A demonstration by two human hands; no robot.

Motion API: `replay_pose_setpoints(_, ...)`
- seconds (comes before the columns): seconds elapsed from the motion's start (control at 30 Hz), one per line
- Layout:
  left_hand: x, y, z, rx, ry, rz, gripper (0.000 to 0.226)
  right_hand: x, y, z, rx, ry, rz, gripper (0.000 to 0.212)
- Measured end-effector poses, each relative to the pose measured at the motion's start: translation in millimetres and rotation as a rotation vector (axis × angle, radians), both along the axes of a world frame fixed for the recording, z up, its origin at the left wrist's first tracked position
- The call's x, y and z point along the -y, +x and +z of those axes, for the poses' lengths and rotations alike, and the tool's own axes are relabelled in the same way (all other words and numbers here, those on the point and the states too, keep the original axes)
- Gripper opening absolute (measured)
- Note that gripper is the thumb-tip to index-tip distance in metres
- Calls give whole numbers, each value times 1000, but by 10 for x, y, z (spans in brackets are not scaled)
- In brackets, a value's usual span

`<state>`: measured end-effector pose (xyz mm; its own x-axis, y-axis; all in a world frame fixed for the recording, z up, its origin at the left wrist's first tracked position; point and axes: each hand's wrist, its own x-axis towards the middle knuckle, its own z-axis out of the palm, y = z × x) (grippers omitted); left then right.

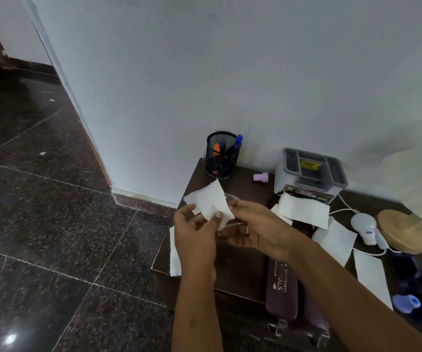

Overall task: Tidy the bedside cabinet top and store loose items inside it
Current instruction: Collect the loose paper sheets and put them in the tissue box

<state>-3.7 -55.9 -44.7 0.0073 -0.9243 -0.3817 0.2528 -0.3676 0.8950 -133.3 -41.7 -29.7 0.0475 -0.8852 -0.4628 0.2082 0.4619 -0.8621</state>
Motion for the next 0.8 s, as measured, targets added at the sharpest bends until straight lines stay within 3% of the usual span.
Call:
replay_pose_setpoints(0.13,93,234,-38,-79,45,150,49,21,150,6,-275,-10,55,26)
replay_pose_setpoints(0.3,145,559,-53,-17,72,269,59,-119,557,-233,-854,-239,112,6)
replay_pose_setpoints(0.47,80,753,-59,86,88,299,62,-169,1003,-497,-1263,-266,141,35)
replay_pose_setpoints(0.57,19,763,-69,127,118,221,60,-126,1090,-531,-1311,-247,140,30)
replay_pose_setpoints(0.7,-12,769,-8,180,141,164,61,-118,1000,-437,-1082,-127,114,31)
replay_pose_setpoints(0.8,-61,767,64,224,88,144,70,-177,898,-318,-1025,-27,187,30)
